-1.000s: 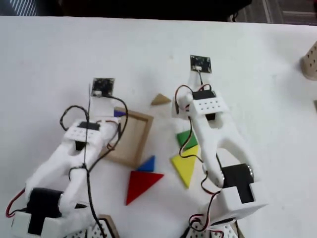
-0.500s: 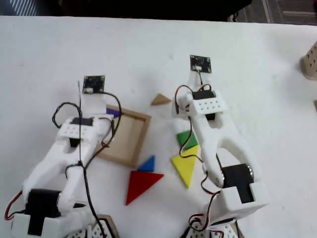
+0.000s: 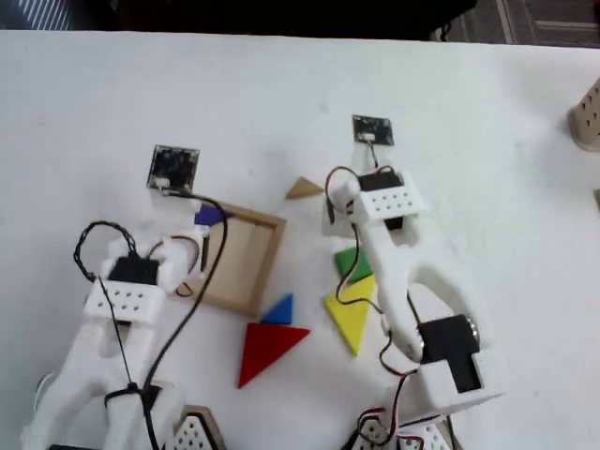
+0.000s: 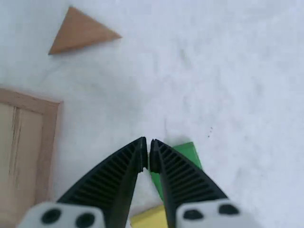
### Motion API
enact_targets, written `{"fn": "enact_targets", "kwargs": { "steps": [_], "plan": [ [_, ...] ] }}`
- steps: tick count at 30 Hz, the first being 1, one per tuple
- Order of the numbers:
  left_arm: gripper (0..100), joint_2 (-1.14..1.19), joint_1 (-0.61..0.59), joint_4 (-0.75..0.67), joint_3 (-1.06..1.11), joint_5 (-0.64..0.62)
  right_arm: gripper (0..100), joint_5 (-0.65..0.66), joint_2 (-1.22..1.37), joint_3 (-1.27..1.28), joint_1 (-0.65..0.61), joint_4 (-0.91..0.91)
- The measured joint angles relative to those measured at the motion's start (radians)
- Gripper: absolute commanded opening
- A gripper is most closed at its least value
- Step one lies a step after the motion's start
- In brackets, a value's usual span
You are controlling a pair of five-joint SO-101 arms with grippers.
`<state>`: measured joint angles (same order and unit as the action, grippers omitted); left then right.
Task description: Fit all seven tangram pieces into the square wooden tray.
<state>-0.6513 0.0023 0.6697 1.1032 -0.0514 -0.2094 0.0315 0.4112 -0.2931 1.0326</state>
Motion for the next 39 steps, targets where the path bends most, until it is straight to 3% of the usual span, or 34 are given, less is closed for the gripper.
{"fn": "enact_targets", "kwargs": {
  "steps": [6,12,18,25,39],
  "plan": [
    [2,-0.003,-0.034,-0.034,0.002,0.003,1.8,0.000,-0.086,0.084,-0.069,0.012],
    [2,0.081,-0.101,-0.153,0.002,0.003,2.1,0.100,-0.167,0.129,-0.121,0.012],
    [2,0.175,-0.157,-0.161,-0.040,0.003,4.3,0.109,-0.181,0.129,-0.118,0.012],
    [2,0.296,-0.170,-0.161,-0.112,0.003,23.4,0.109,-0.183,0.170,-0.110,0.048],
    [2,0.296,-0.192,-0.161,-0.114,0.003,22.6,0.103,-0.183,0.183,-0.040,-0.015]
  ]
}}
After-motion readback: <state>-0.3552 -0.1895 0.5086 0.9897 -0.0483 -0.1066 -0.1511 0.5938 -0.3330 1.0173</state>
